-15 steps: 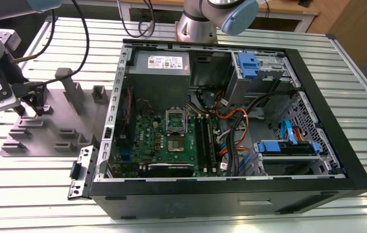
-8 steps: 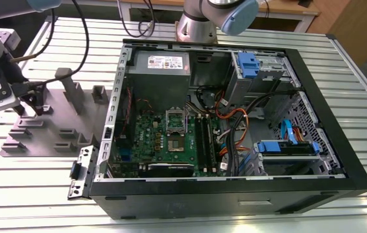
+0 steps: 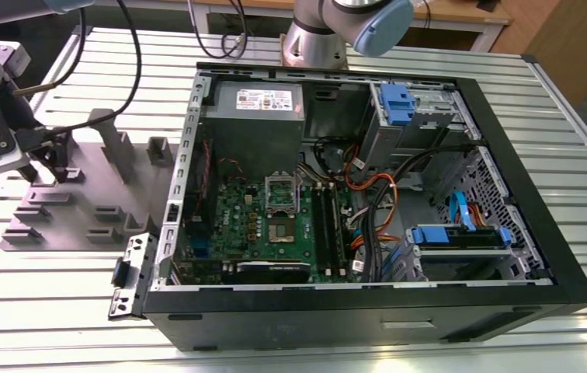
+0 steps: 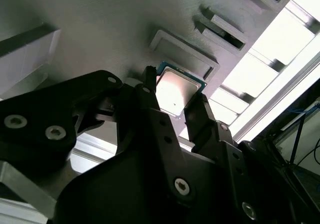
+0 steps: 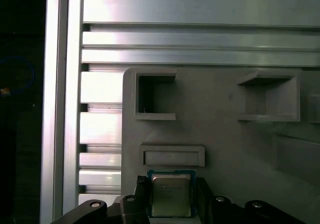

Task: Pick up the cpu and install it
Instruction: 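Pick up the cpu and move it towards the insertion slot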

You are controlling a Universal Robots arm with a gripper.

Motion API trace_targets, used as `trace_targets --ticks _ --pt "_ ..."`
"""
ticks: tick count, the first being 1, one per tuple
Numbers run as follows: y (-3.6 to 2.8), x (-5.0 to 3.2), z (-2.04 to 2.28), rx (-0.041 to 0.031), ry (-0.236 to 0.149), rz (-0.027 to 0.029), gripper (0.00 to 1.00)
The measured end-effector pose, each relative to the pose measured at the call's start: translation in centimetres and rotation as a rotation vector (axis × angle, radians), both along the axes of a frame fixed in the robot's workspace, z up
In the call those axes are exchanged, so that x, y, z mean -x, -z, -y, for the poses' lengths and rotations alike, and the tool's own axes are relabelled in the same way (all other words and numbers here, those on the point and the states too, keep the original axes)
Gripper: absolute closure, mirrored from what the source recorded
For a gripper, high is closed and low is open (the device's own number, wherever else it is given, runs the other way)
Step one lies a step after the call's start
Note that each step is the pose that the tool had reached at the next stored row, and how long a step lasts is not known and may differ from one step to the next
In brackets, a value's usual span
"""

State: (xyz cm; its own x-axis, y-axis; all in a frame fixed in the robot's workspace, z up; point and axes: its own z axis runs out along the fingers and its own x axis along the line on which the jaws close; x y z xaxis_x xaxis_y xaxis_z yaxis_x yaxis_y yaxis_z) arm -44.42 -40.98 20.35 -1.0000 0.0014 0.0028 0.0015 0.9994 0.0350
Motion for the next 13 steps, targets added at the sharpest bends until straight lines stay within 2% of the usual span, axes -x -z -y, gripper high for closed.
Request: trace_targets --ticks 13 --pt "-0.11 0.00 0.00 0.0002 0.000 -0.0003 0.53"
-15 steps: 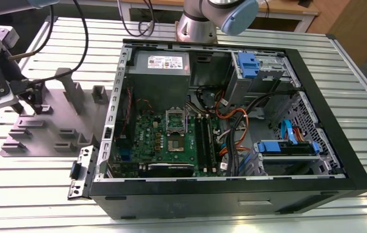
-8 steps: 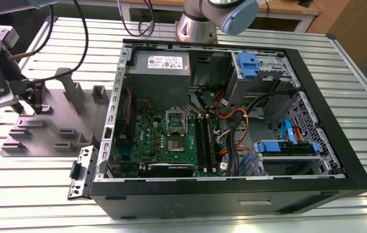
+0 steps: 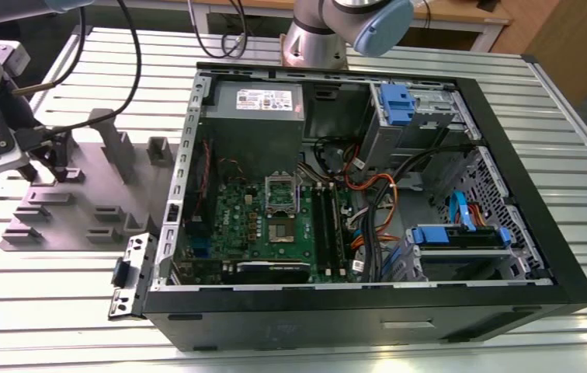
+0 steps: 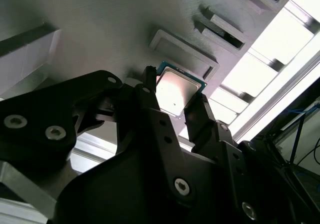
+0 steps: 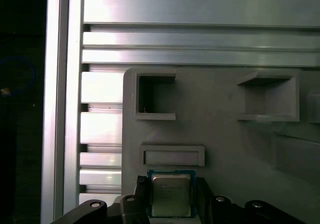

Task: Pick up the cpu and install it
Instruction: 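Pick up the cpu and move it towards the insertion slot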

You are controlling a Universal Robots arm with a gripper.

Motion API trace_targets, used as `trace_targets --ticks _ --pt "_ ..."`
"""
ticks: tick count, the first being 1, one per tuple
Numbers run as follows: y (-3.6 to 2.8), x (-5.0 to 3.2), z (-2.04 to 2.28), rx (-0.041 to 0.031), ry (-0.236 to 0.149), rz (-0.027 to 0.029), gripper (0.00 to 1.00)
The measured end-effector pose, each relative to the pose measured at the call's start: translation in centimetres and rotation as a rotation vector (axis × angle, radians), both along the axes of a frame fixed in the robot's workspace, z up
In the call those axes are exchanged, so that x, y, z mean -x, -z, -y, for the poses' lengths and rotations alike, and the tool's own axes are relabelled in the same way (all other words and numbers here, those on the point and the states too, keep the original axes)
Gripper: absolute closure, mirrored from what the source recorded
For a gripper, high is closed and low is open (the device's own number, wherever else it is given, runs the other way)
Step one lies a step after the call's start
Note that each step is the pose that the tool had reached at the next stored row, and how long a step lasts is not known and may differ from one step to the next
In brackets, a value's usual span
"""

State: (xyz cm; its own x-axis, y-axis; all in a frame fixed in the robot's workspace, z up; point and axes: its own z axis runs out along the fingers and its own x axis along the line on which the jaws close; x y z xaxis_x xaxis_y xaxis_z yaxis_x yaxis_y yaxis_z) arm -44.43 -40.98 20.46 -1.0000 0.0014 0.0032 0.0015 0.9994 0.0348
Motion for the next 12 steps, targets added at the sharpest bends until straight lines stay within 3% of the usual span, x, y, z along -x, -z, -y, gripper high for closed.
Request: trace_targets --ticks 12 --pt "-0.69 0.00 0.00 0.0000 0.000 0.0000 0.53"
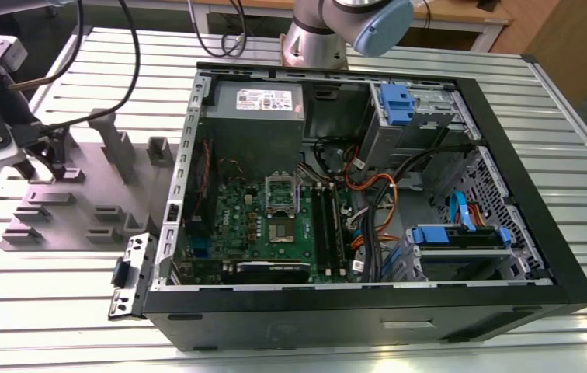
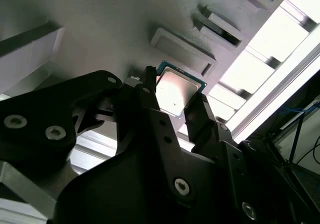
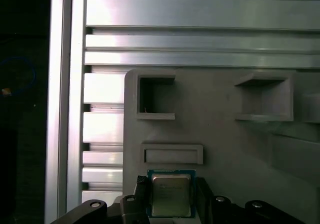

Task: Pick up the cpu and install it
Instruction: 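Pick up the cpu and move it towards the insertion slot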

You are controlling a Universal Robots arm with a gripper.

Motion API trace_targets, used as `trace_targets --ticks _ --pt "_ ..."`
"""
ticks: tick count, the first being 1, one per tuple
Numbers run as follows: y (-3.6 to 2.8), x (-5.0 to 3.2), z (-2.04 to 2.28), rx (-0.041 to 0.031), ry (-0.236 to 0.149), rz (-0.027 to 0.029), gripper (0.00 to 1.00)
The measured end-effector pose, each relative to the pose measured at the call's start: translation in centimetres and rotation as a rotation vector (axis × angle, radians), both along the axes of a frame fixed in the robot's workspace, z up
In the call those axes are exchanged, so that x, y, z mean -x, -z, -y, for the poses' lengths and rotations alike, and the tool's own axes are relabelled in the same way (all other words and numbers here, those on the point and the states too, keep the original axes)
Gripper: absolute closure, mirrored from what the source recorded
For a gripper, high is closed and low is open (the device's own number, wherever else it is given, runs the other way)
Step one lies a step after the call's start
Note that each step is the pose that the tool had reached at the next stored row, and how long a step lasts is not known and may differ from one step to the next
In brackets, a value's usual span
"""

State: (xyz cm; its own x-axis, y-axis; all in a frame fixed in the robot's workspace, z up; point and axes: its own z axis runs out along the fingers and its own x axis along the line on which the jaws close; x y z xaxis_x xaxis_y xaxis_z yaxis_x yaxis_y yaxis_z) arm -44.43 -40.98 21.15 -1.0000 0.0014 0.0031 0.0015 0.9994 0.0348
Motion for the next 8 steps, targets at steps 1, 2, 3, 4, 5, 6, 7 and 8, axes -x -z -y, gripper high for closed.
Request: trace_targets --ticks 1,2,3,4,5,6,7,8 --pt "-0.05 0.00 0.00 0.0000 0.000 0.0001 0.53" --pt "-0.08 0.00 0.00 -0.0001 0.000 0.0003 0.53" --pt "-0.13 0.00 0.00 0.0000 0.000 0.0000 0.53" --pt "-0.20 0.00 0.00 0.0001 0.000 0.0000 0.53" --pt "-0.27 0.00 0.00 0.0001 0.000 0.0000 0.53" --pt "-0.33 0.00 0.00 0.0001 0.000 0.0000 0.53" --pt "-0.39 0.00 0.00 0.0000 0.000 0.0001 0.53" --pt "-0.45 0.00 0.00 0.0000 0.000 0.0001 0.53"
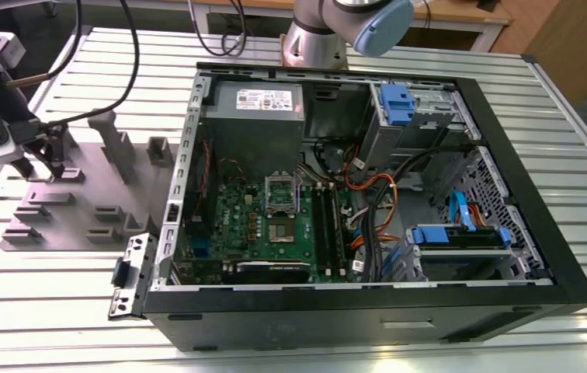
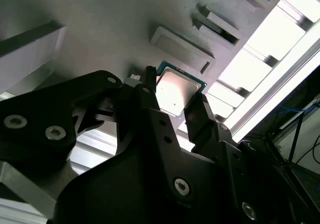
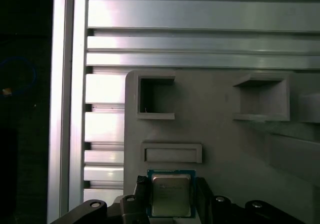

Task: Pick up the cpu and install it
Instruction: 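Pick up the cpu and move it towards the insertion slot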

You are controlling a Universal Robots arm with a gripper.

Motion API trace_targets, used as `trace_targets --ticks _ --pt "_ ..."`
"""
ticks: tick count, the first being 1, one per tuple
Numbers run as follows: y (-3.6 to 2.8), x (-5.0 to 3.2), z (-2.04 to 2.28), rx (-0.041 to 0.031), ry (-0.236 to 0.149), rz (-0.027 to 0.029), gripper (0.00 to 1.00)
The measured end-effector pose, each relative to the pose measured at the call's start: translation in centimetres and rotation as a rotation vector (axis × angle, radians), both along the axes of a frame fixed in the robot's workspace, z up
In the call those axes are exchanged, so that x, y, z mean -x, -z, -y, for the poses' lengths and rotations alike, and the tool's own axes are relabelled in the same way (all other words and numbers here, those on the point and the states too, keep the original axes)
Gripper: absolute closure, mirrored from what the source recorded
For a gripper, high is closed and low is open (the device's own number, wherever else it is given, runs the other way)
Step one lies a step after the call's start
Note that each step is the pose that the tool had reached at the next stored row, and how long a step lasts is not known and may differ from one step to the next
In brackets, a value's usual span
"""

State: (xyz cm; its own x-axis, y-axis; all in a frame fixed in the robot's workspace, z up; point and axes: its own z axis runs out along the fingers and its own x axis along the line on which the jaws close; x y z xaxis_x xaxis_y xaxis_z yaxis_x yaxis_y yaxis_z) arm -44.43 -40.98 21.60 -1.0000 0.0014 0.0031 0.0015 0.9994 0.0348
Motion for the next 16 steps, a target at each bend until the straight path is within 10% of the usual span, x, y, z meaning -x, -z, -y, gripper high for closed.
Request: trace_targets --ticks 16 --pt "-0.28 0.00 0.00 0.0000 0.000 0.0000 0.53"
